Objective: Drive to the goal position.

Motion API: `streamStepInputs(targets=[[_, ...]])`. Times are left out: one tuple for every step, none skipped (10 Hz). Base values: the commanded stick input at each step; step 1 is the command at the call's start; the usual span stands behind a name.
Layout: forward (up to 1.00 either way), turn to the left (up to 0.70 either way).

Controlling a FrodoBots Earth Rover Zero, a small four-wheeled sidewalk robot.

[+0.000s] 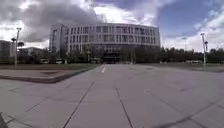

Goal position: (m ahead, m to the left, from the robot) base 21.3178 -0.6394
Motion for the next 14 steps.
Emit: streamStepInputs(targets=[[0.7, 0.0], [0.7, 0.0], [0.7, 0.0], [0.7, 0.0], [0.7, 0.0], [0.7, 0.0], [0.7, 0.0], [0.7, 0.0], [0.7, 0.0], [0.7, 0.0], [0.7, 0.0], [0.7, 0.0], [0.7, 0.0], [0.7, 0.0]])
